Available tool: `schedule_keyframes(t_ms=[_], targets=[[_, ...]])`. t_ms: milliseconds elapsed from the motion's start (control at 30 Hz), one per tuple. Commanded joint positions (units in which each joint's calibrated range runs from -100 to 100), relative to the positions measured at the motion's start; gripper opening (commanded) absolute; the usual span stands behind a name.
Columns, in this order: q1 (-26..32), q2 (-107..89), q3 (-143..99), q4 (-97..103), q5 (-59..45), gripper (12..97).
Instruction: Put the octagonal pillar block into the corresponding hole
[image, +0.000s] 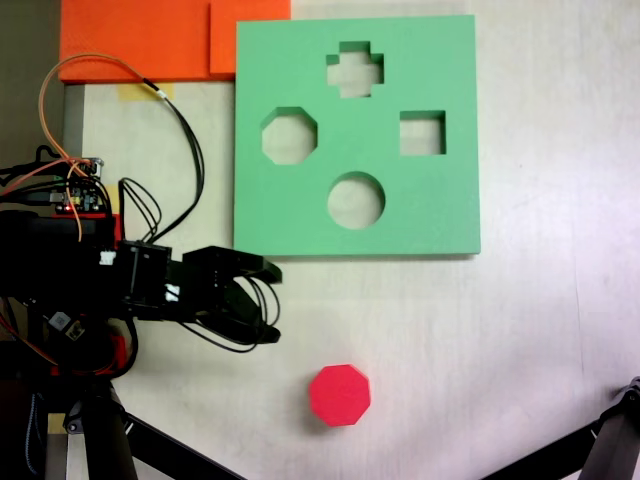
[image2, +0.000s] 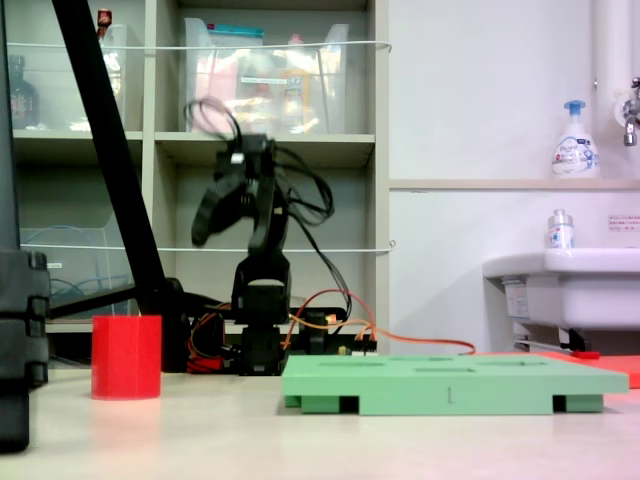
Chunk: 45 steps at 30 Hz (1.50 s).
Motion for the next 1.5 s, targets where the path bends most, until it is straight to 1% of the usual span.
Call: schedule_keyframes(t_ms=[0, 33, 133, 333, 467, 633, 767, 1067, 1467], targets=[[0.1, 3.59, 6.34, -6.39, -0.29, 43.8], [0.1, 4.71, 8.03, -8.31, -0.44, 45.3], [0.05, 11.27, 15.21, -18.33, -0.39, 60.0], [-1.27, 17.0, 15.31, -21.41, 0.78, 95.9], [-3.27, 22.87, 15.11, -20.83, -0.68, 96.0], [-5.47, 39.21, 16.11, -18.13, -5.03, 96.0], [-6.4, 50.1, 16.41, -12.45, -5.86, 95.9], [-7.42, 74.54, 29.77, -10.82, -6.79, 95.9], [-7.47, 85.99, 34.45, -10.72, -6.84, 95.9]])
